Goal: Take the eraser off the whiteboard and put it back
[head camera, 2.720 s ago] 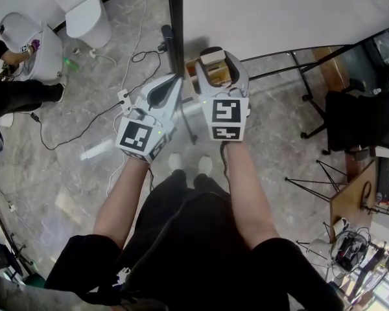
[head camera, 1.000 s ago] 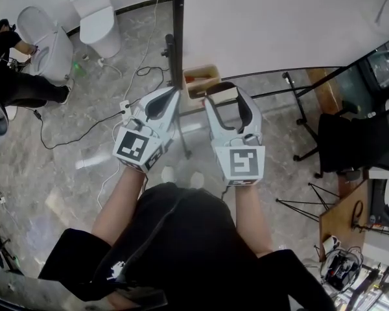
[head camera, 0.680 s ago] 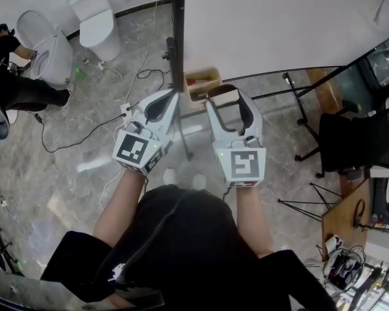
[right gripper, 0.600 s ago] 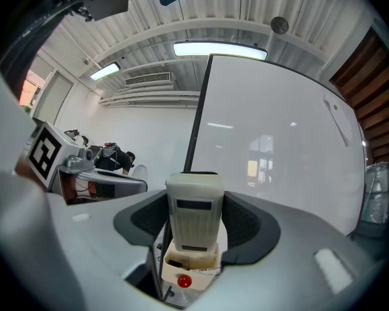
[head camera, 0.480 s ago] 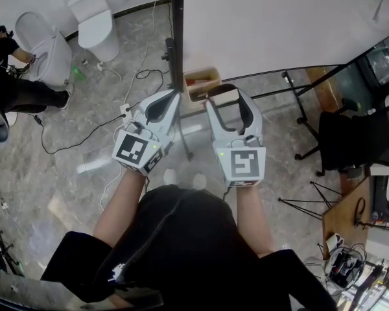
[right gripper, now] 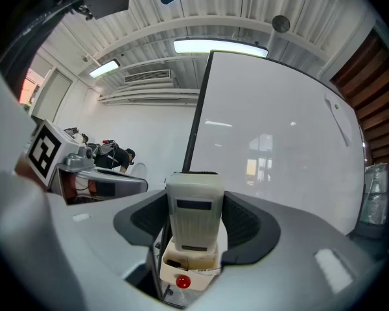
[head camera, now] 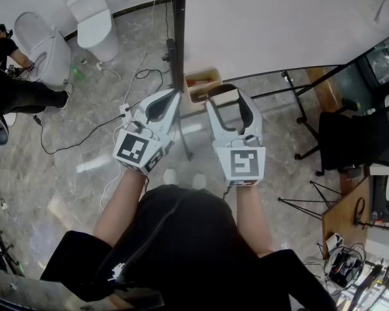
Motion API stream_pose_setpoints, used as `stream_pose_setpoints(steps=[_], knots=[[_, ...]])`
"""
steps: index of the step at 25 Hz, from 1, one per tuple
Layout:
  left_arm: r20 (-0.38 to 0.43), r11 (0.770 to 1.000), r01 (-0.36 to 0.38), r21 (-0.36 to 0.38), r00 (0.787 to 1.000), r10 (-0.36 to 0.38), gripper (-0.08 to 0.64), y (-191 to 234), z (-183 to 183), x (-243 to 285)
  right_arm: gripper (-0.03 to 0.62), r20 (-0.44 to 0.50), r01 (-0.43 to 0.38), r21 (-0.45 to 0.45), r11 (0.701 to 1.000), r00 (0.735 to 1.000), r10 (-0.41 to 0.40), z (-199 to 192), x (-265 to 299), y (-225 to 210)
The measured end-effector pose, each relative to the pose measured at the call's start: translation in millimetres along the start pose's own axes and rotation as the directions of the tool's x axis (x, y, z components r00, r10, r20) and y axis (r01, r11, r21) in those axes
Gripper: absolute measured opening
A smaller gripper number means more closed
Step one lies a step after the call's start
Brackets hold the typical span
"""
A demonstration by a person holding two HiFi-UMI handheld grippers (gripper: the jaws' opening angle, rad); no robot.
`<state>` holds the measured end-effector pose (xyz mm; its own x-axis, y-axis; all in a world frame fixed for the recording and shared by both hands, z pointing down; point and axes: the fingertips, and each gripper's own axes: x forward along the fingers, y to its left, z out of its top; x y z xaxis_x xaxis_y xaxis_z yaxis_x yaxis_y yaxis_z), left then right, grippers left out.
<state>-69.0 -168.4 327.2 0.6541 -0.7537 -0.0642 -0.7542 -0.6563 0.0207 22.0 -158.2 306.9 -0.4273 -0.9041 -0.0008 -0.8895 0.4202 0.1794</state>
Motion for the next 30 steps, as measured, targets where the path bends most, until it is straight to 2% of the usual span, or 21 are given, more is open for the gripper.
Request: stream_pose_setpoints(steps=[22, 30], knots=[[-0.036, 1.0, 0.012, -0.017, 0.999, -0.012, 0.005, 15.5, -17.8, -2.2, 0.265, -0.049, 0.018, -0.015, 1.0, 0.999, -0.018, -20.5, 35.5, 0.1], [-0.05, 1.0, 0.03, 0.002, 0.998, -0.03, 0.005, 23.9, -26.6, 4.3, 0.265, -0.073, 0.025, -0.02, 1.0, 0.997, -0.026, -31.5, 57.9, -2.1]])
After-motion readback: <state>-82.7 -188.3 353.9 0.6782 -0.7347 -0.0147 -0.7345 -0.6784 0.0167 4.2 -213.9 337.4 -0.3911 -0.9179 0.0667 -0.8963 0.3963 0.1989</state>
